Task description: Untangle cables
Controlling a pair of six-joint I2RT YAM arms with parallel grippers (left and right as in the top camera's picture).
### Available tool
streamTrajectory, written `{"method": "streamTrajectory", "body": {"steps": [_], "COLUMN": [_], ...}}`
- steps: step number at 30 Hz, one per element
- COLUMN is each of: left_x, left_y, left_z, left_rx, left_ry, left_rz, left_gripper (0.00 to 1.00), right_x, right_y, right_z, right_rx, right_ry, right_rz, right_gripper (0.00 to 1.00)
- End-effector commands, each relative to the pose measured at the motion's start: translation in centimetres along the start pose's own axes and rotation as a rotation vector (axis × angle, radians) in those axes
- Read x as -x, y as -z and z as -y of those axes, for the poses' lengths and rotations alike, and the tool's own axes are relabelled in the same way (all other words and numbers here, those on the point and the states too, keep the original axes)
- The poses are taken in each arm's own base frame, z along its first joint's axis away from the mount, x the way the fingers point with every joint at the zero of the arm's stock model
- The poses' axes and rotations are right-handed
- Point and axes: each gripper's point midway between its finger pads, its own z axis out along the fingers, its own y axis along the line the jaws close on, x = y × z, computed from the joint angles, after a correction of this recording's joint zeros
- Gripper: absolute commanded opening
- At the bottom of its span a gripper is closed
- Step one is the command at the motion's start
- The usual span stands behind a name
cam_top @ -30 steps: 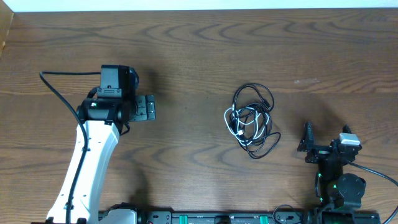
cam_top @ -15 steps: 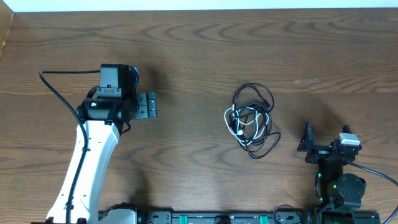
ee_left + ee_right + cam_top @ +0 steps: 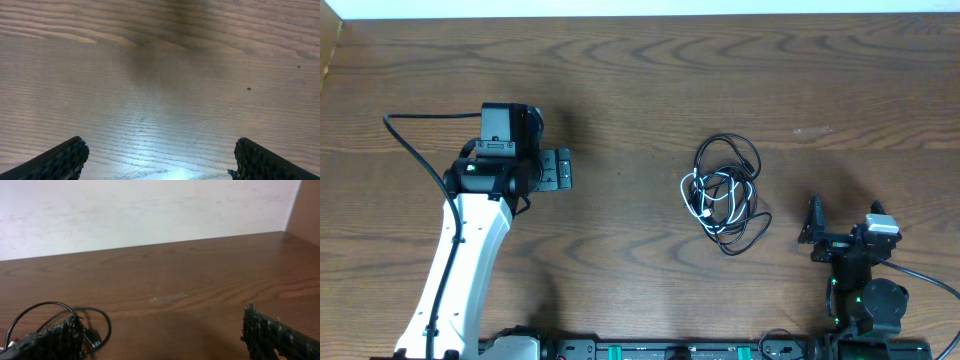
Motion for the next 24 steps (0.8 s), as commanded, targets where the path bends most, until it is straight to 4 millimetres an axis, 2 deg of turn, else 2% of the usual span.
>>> {"method": "streamTrajectory", "body": {"steps": [1,7,17,19,24], "left_x": [0.6,-0.3,0.1,0.1,0.0], "left_y": [0.3,0.7,0.7,0.7,0.7], "left_z": [0.6,3.8,3.8,3.8,3.8], "left_rx": [-0.034,-0.221,-0.218,-0.218,-0.218], "left_ry": [0.013,0.014,0.013,0.013,0.013], "left_rz": [0.008,-0.034,-0.018,-0.018,-0.022], "left_gripper": [0.94,0.94,0.94,0.94,0.94], "right_x": [0.0,0.0,-0.1,0.4,1.1], "right_y": [0.0,0.0,0.0,0.0,0.1], "right_z": [0.2,0.2,-0.2,0.3,-0.6], "right_rx": [-0.013,-0.013,0.01,-0.021,0.036], "right_ry": [-0.012,-0.012,-0.013,-0.017,-0.118], "right_rz": [0.001,0.001,-0.002,0.019,0.033], "right_gripper": [0.99,0.99,0.99,0.99,0.99]}}
